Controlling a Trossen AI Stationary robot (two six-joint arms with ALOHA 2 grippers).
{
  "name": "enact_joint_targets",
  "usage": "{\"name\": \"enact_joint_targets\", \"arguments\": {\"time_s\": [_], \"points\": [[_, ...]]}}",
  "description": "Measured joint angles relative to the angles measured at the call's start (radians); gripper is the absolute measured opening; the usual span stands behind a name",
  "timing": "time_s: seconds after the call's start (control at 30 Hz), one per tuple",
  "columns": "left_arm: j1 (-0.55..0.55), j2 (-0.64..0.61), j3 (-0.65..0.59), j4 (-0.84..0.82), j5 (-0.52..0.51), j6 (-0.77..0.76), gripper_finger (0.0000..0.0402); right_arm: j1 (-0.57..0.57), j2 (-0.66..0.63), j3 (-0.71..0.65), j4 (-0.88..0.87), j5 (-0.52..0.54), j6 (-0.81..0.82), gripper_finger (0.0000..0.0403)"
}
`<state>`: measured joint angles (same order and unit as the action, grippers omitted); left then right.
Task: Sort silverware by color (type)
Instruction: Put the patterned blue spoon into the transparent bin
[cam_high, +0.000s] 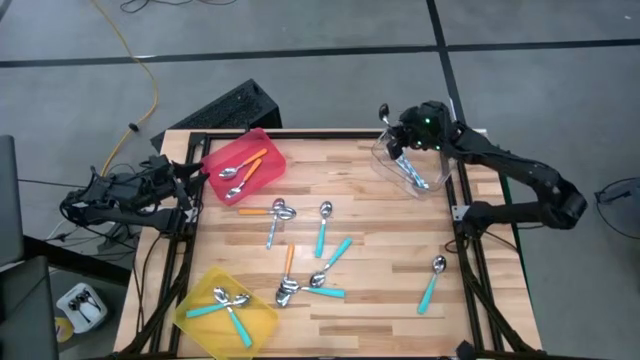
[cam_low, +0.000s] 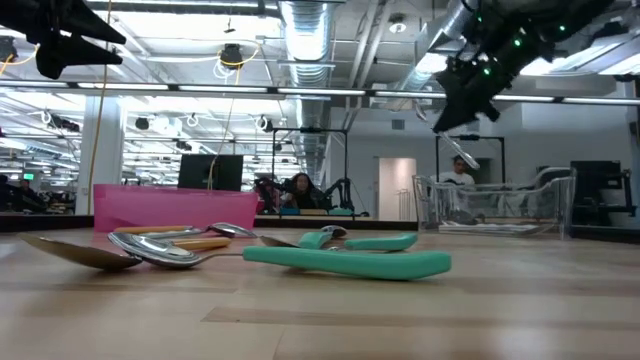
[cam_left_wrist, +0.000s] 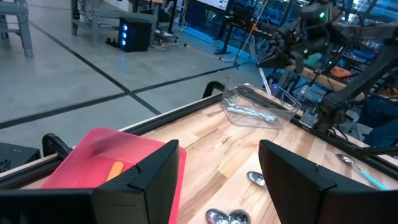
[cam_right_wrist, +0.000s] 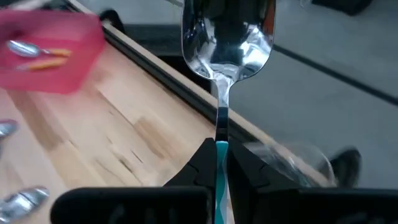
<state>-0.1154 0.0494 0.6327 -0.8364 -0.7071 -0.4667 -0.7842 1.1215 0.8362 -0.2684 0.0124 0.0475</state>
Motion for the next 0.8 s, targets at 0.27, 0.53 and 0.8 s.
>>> {"name": "enact_joint_targets", "arguments": {"time_s": [0.27,0.53,0.8], "points": [[0.000,0.000,0.000,0.000,0.000,-0.002,0.0205,-0.124,-0.039,-0.134,0.024,-0.059,0.012,0.0039],[0.000,0.000,0.000,-0.001,0.000,-0.002,0.0205,-0.193,-0.037,-0.240,0.036,-0.070,0.042,0.0039],[0.000,0.000,0.000,-0.004,-0.006,-0.009,0.0205,-0.231,-0.038,-0.300,0.042,-0.047,0.090,0.0039]]}}
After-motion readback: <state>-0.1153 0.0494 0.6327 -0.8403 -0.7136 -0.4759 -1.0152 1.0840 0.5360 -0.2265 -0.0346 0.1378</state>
